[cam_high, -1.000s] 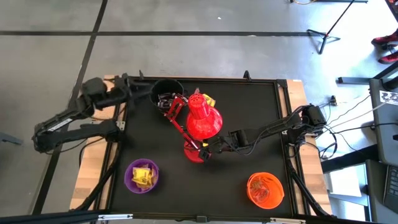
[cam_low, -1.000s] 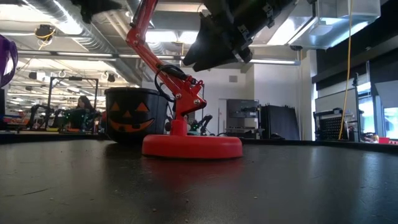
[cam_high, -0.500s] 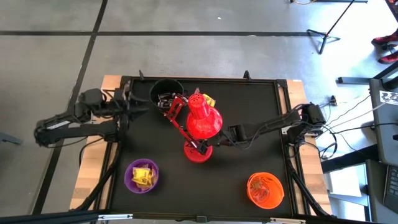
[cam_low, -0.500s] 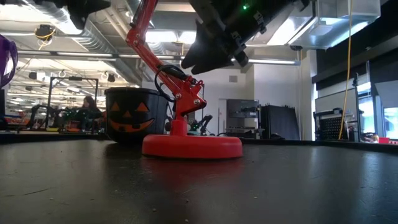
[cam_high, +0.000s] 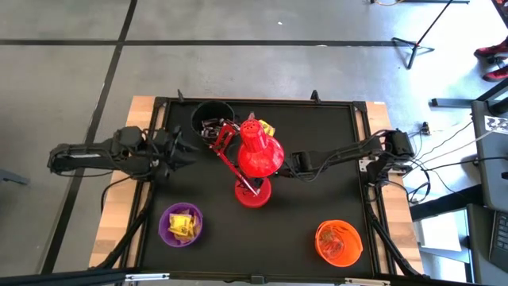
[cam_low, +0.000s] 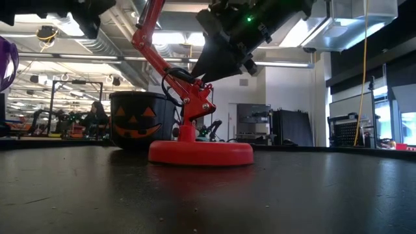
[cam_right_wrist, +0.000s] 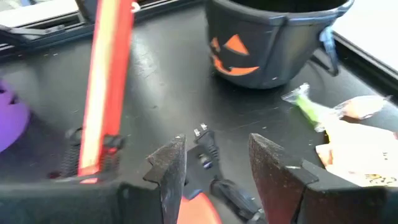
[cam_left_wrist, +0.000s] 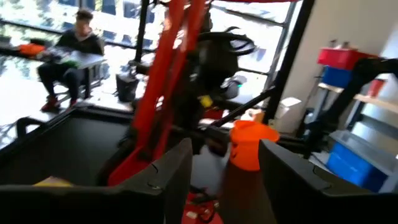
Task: Organize candy in baskets
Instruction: Put the green gummy into the orange bucket
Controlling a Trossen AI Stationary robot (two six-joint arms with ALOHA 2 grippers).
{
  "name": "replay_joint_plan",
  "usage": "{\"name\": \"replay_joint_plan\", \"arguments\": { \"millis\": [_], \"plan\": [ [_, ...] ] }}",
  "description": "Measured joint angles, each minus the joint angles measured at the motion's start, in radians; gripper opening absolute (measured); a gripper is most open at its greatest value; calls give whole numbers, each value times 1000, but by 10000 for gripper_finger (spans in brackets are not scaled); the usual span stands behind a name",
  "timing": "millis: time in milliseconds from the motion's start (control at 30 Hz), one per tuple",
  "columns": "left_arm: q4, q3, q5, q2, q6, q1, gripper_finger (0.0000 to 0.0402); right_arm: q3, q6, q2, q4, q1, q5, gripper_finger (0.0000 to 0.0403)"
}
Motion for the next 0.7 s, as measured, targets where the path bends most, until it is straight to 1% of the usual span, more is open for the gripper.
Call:
{"name": "replay_joint_plan", "arguments": {
  "millis": [100,200,367,433,567,700],
  "plan": [
    [61,-27,0,-1,-1,-42,174,0,-1,0,0,-19,-8,170],
    [83,-38,-3,0,-2,-80,174,0,0,1,1,-41,-25,170],
    [88,-38,-64,11,4,-137,174,0,4,34,38,-86,-26,170],
    [88,-38,-81,19,5,-155,174,0,5,58,51,-111,-50,170],
    [93,-38,-107,48,4,-191,174,0,18,120,72,-164,-134,170],
    [96,-38,-140,78,4,-221,174,0,27,161,92,-210,-149,170]
  ]
}}
